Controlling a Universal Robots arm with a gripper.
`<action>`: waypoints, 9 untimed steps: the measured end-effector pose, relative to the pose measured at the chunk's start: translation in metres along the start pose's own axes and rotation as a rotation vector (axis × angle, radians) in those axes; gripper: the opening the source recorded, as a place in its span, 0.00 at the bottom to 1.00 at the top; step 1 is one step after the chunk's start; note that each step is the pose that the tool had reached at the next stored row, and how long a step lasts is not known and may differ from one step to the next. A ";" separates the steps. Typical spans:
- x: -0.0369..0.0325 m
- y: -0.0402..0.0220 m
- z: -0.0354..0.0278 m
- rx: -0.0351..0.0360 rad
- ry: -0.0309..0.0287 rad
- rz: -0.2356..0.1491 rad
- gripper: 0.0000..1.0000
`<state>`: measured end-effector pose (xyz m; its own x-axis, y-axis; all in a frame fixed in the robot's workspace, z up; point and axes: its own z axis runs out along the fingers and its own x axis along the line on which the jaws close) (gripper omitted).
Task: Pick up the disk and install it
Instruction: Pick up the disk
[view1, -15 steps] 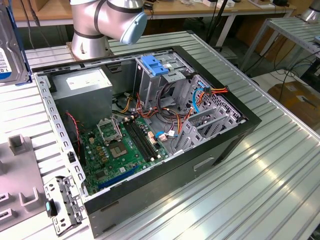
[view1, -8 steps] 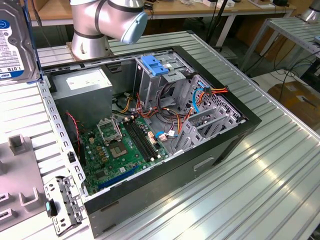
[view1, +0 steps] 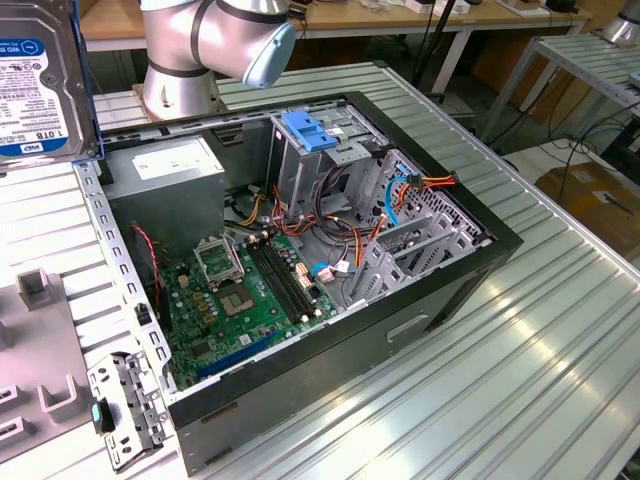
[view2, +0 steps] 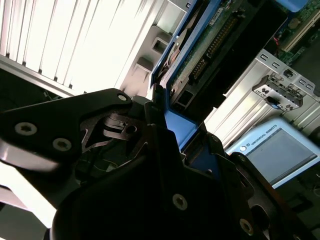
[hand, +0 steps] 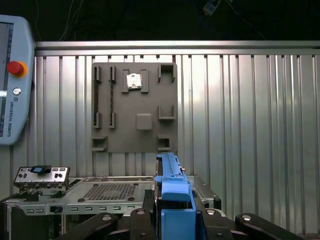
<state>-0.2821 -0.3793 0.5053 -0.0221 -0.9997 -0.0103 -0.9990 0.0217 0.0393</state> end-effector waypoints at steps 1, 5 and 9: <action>0.0000 -0.0019 -0.0001 -0.0005 0.0000 0.000 0.37; 0.0001 -0.0093 -0.0004 -0.0021 0.0001 0.000 0.37; 0.0003 -0.0180 -0.0008 -0.0043 0.0002 0.000 0.37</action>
<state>-0.2641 -0.3799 0.5053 -0.0221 -0.9997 -0.0101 -0.9988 0.0217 0.0436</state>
